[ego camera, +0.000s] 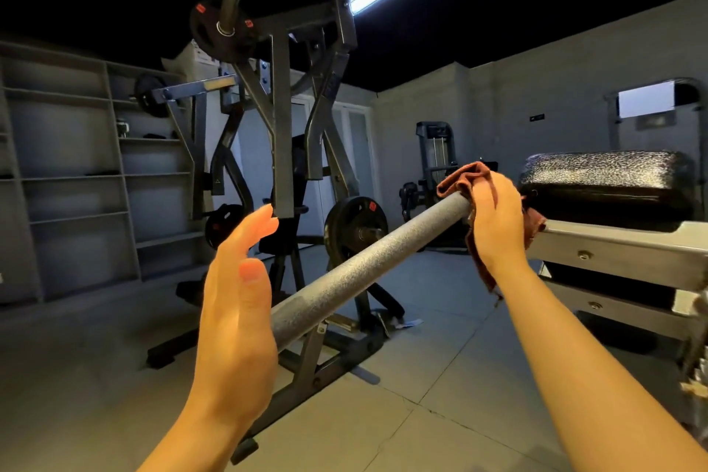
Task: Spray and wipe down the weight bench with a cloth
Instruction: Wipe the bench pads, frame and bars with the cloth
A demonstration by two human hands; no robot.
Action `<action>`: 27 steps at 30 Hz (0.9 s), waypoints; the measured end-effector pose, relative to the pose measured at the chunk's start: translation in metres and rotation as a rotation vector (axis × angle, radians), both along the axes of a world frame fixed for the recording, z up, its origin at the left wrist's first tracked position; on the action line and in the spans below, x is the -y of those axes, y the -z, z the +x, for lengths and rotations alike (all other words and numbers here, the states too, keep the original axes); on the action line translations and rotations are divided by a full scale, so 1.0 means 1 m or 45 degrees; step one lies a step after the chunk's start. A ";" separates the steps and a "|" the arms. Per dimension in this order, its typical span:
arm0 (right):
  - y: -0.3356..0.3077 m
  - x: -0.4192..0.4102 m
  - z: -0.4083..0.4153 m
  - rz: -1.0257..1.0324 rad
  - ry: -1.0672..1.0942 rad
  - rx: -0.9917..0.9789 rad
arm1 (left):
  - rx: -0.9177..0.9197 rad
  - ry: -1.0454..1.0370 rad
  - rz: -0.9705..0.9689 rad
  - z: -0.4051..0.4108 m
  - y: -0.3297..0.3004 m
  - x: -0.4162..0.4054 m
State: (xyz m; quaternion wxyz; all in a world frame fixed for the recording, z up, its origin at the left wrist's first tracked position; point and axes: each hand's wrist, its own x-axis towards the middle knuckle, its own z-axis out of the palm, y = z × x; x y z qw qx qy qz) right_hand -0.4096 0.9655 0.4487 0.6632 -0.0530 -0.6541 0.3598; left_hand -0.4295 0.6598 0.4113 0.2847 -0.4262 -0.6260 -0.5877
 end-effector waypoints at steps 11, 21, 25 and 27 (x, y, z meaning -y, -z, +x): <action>0.051 0.175 0.004 0.353 -0.084 -0.135 | 0.155 0.186 0.175 -0.002 -0.004 -0.004; 0.102 0.243 0.033 0.604 -0.329 0.092 | 0.505 0.648 0.324 0.011 0.017 0.029; 0.099 0.238 0.036 0.699 -0.207 0.155 | 0.452 0.660 0.267 0.010 0.028 0.040; 0.099 0.230 0.034 0.769 -0.114 0.172 | 0.405 0.651 0.272 0.003 0.030 0.042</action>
